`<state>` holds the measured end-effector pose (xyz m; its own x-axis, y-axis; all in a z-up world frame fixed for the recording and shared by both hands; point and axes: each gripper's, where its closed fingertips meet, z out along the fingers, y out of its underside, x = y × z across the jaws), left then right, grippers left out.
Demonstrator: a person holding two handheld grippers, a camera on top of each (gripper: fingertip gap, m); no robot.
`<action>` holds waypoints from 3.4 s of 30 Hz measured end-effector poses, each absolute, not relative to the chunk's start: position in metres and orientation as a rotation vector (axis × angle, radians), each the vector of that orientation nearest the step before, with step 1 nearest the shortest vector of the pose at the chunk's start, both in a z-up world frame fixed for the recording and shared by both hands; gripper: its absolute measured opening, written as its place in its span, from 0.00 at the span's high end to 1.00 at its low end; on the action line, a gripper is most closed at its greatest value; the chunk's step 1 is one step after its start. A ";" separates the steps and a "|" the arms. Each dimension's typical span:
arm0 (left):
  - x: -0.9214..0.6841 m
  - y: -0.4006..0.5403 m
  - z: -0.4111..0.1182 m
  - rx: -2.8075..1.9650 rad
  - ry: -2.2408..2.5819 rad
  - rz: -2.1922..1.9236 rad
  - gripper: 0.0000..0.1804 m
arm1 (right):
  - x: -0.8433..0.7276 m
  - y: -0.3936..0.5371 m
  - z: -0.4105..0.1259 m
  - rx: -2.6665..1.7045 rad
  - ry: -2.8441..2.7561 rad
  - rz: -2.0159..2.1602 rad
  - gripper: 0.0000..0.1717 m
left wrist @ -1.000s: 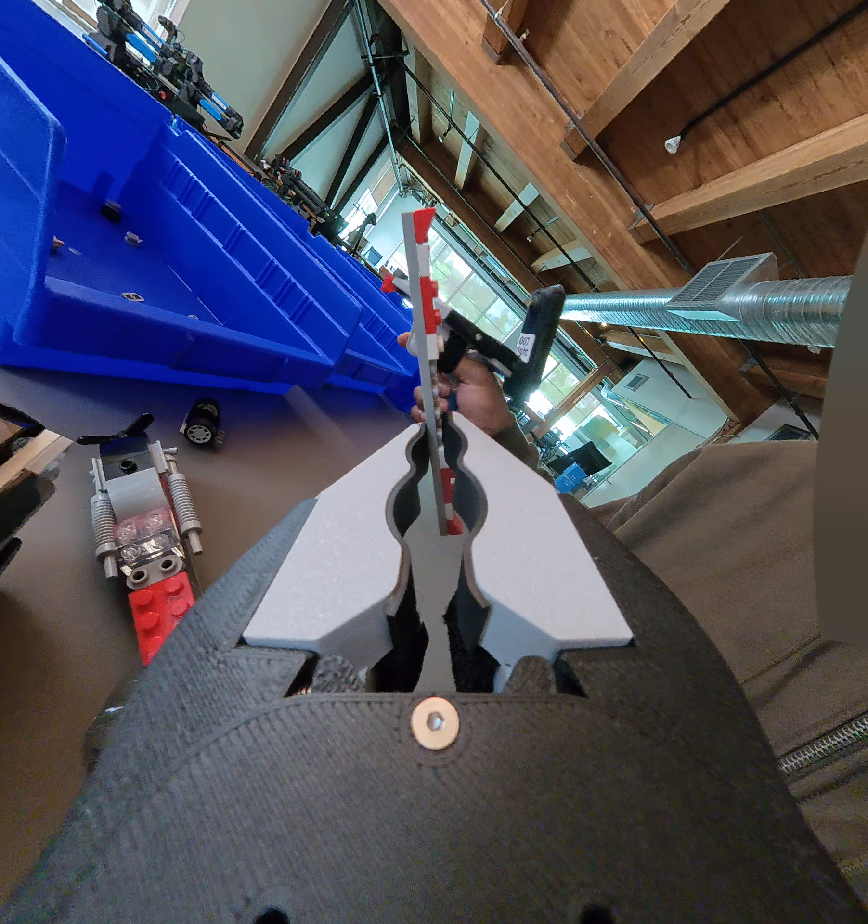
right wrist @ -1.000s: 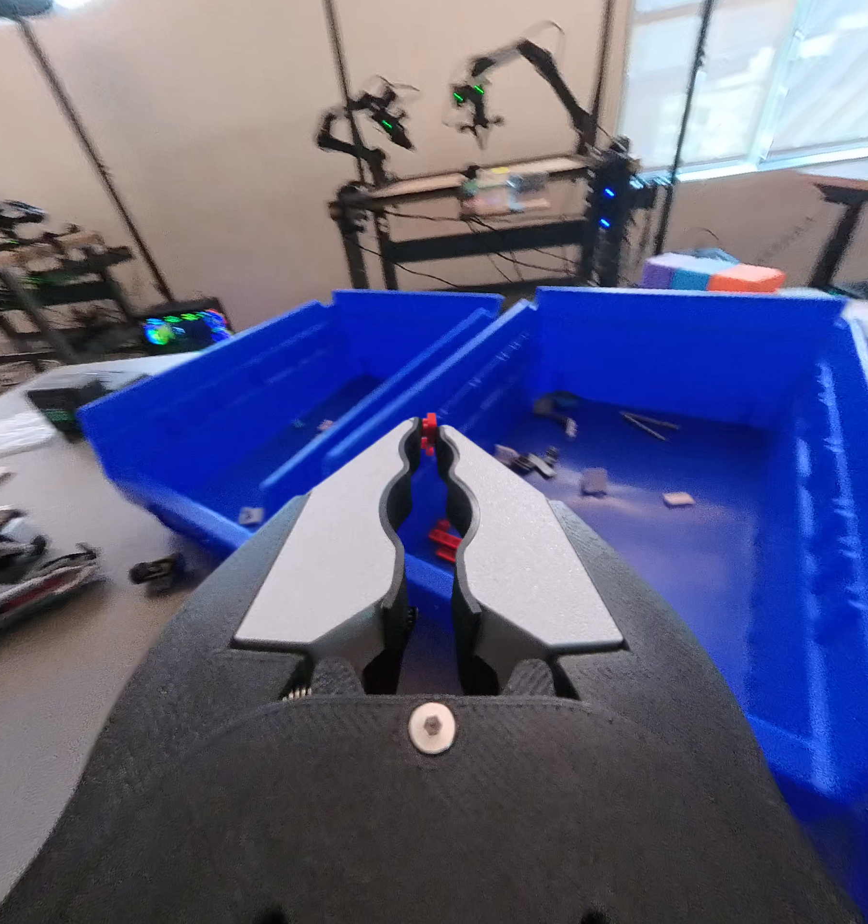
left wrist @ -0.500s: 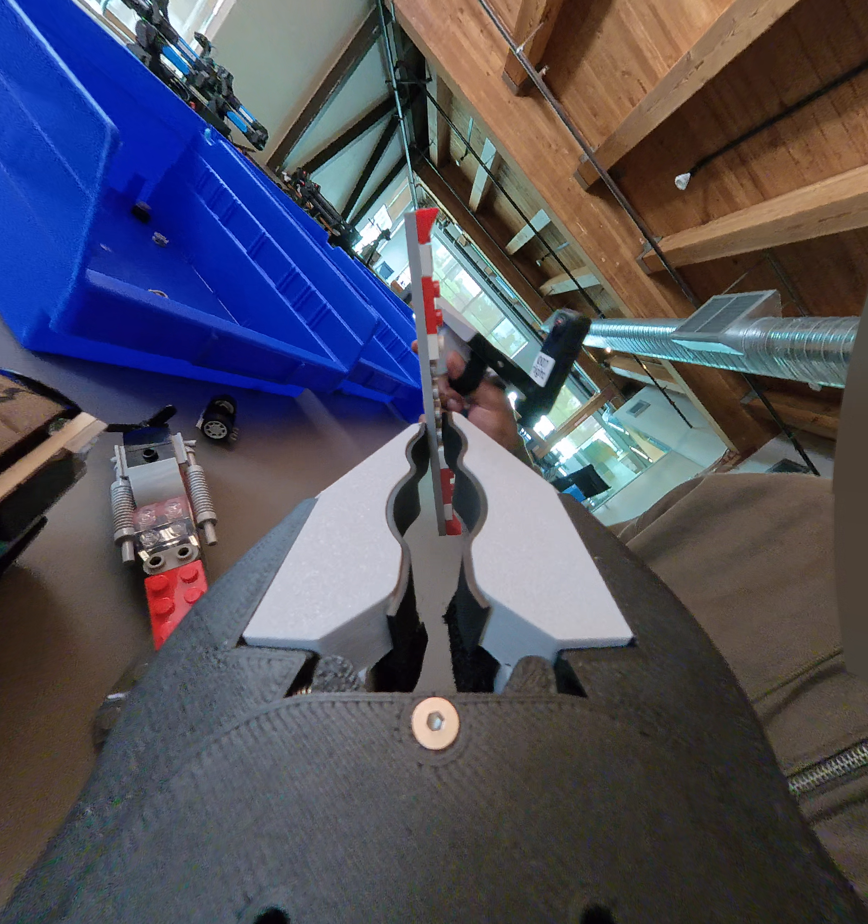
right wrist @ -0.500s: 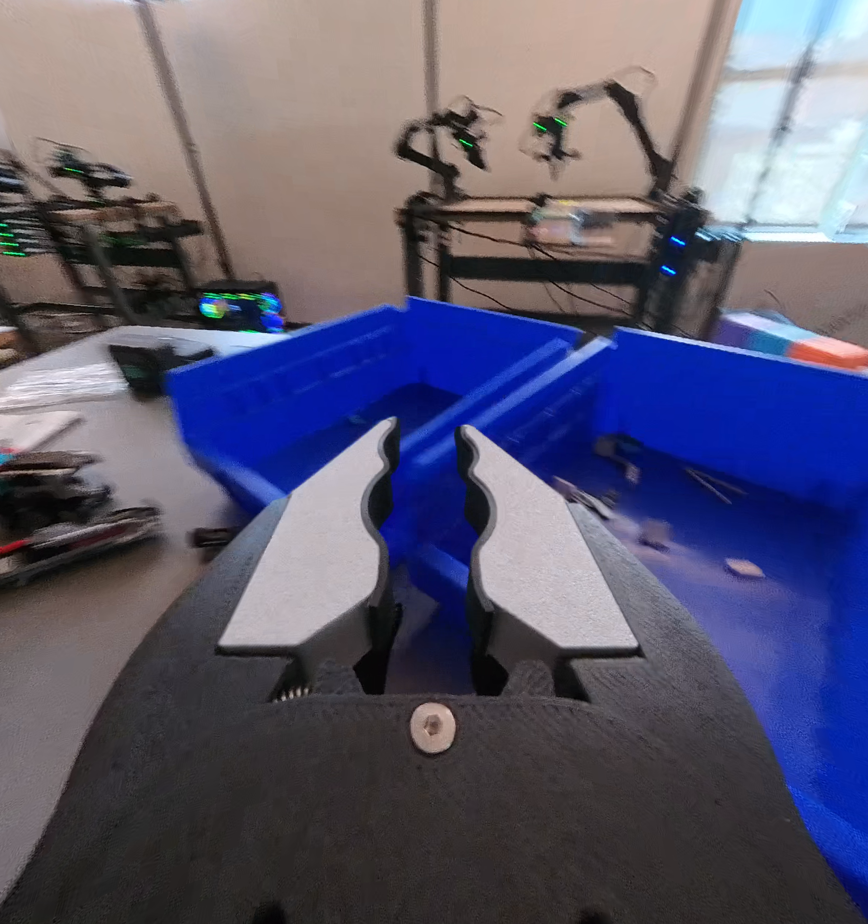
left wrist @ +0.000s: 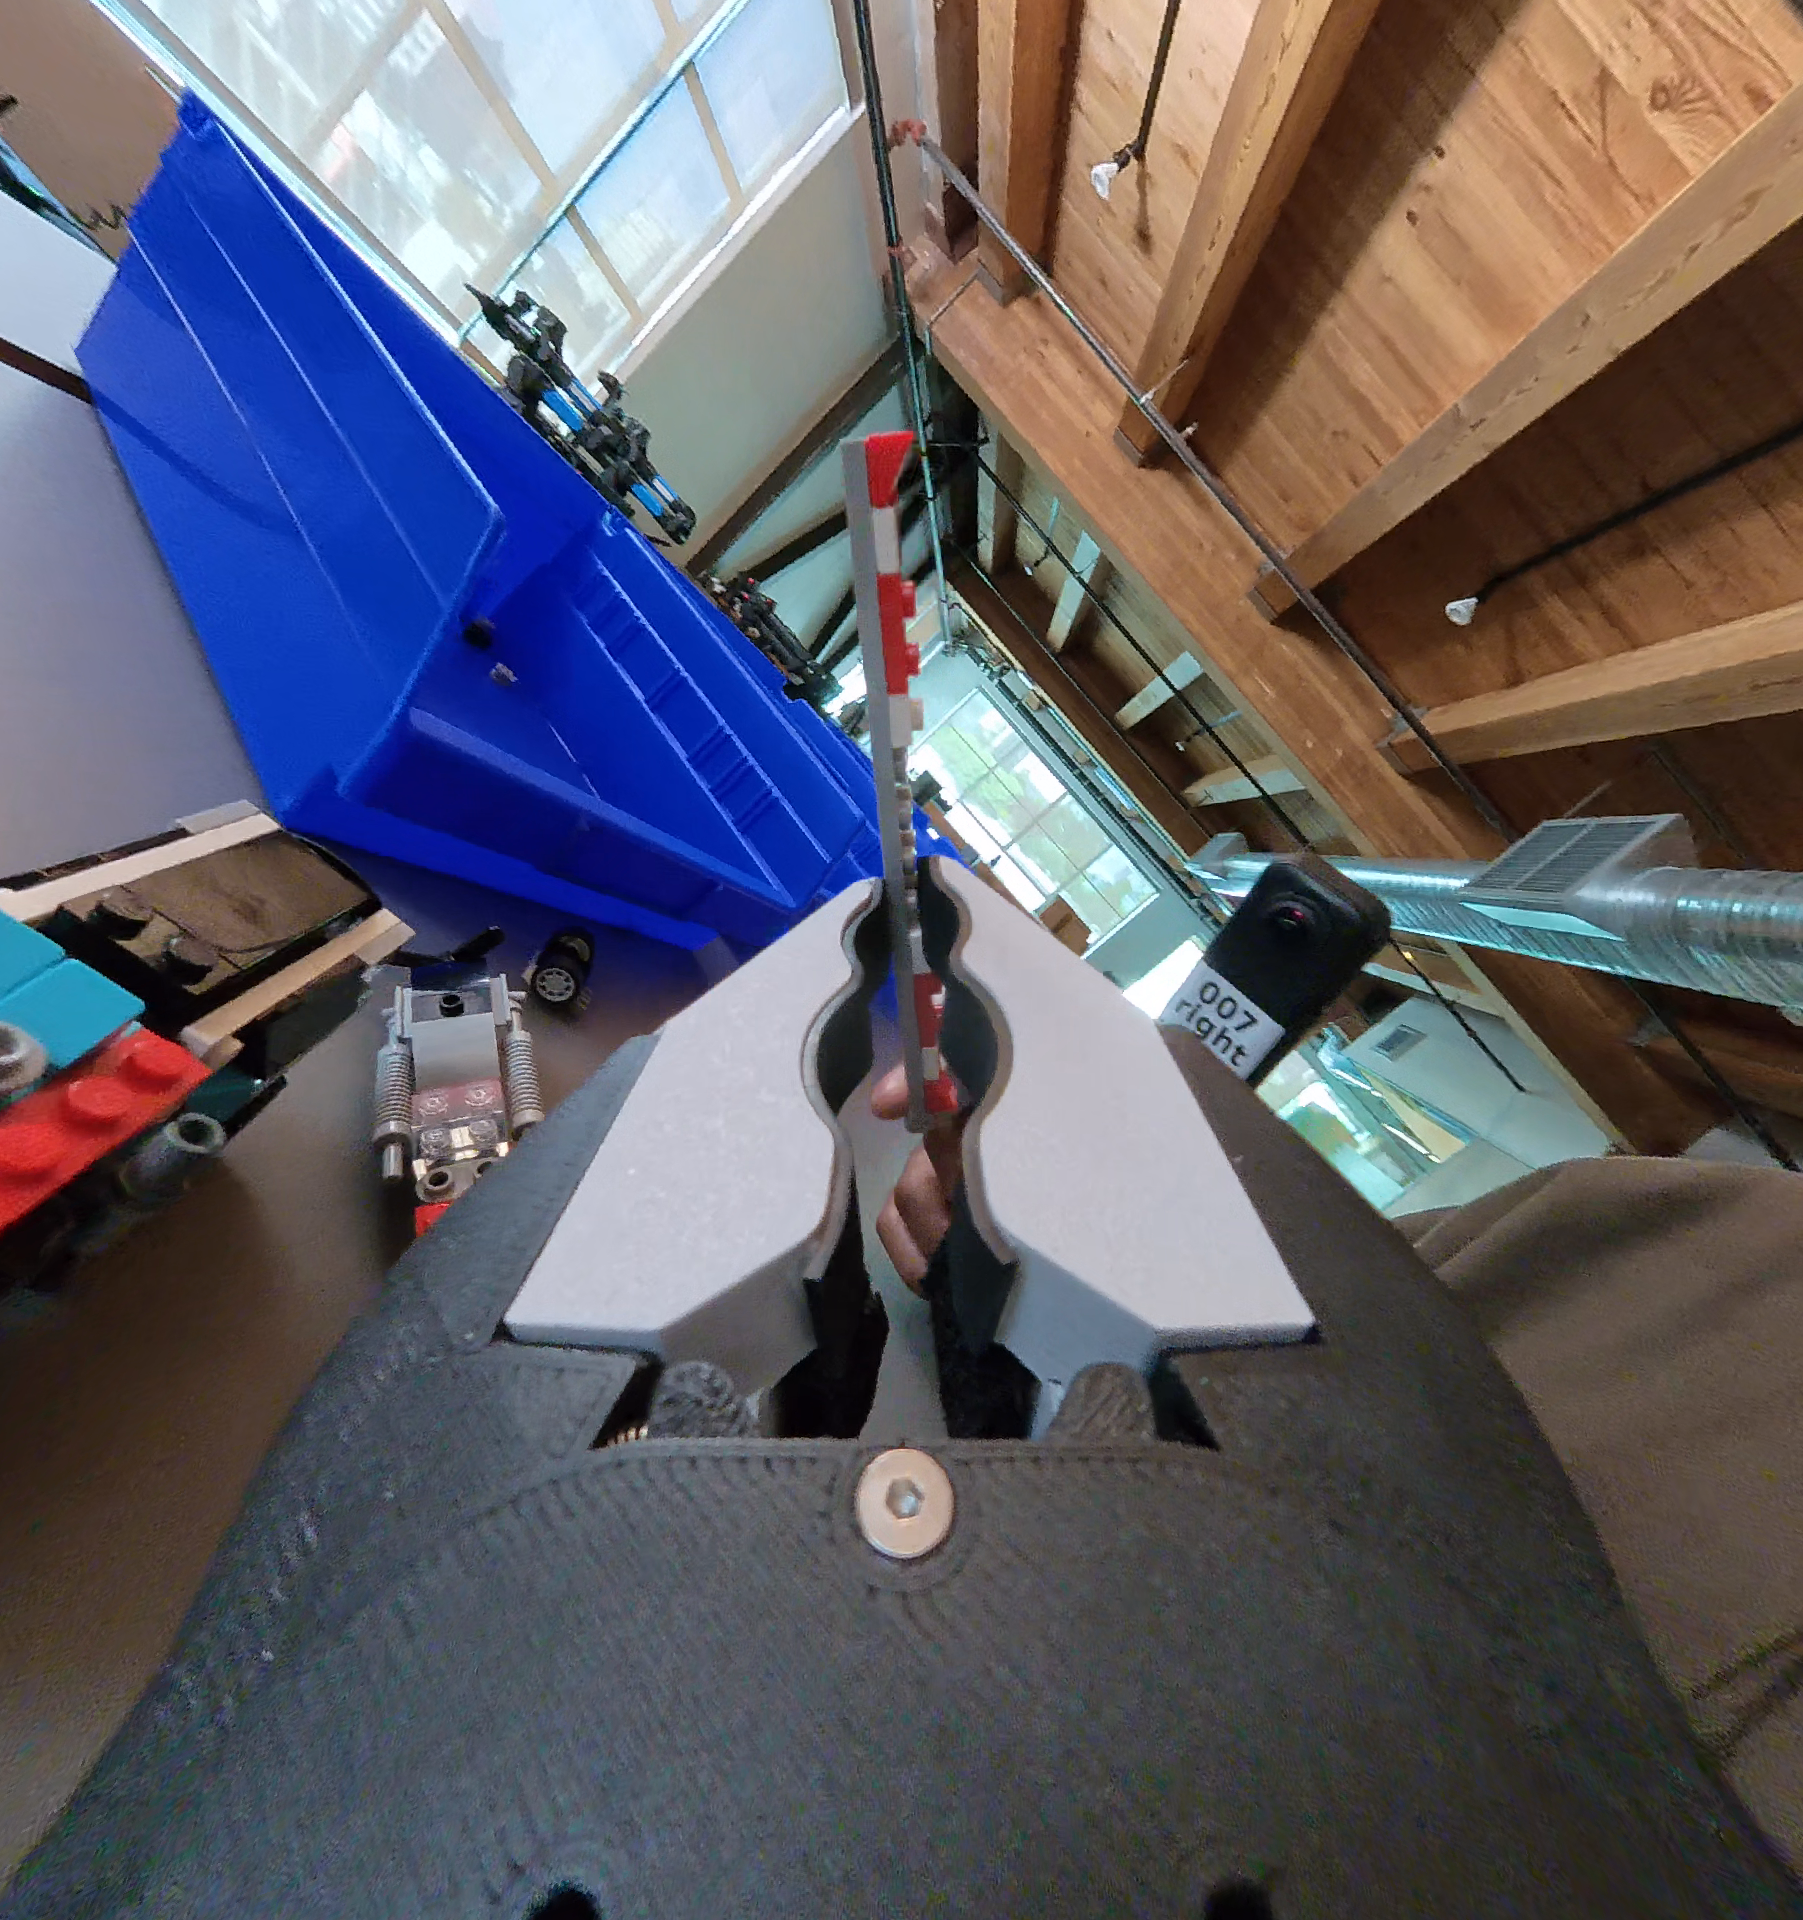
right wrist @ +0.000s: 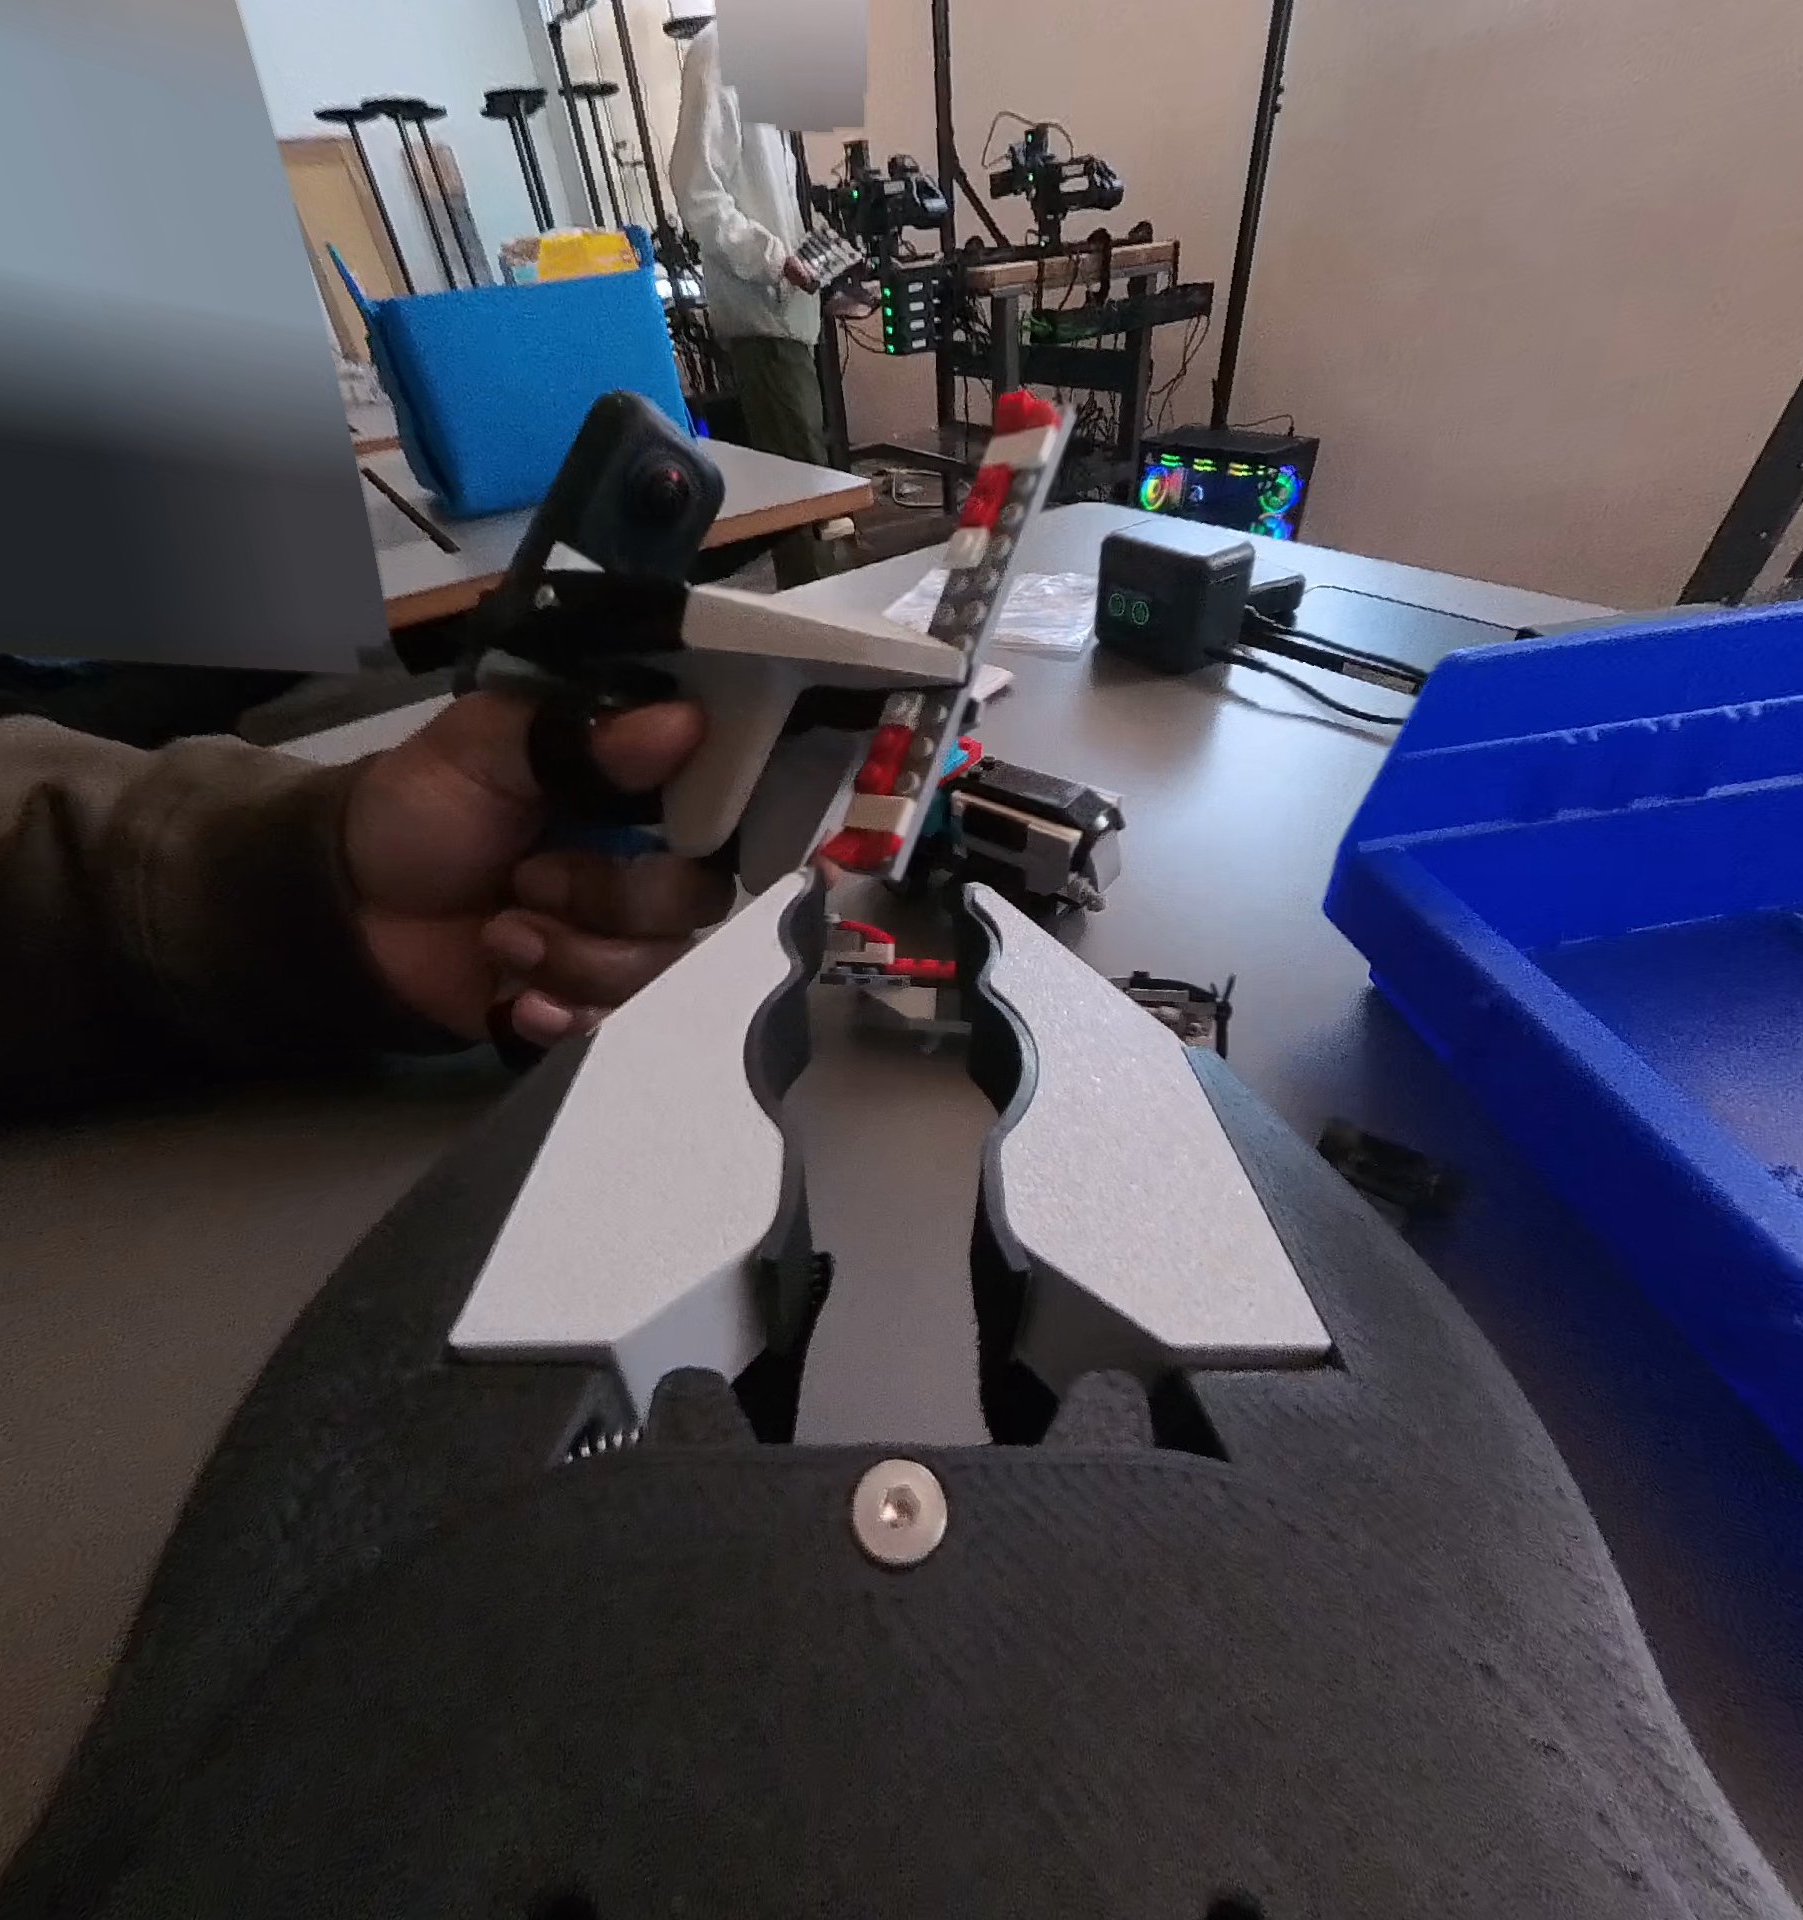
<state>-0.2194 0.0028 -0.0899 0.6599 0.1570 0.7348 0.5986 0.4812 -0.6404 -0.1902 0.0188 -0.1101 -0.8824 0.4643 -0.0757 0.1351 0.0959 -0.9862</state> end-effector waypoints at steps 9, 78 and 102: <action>-0.207 0.021 -0.101 -1.290 -0.799 -0.212 0.96 | -0.205 0.024 -0.099 -0.623 -2.024 1.868 0.84; -0.196 0.039 -0.139 -1.564 -0.821 -0.132 0.96 | -0.218 0.016 -0.111 -0.811 -2.123 1.905 0.90; -0.196 0.034 -0.110 -1.240 -0.824 -0.473 0.96 | -0.209 0.032 -0.102 -0.914 -2.180 2.264 0.84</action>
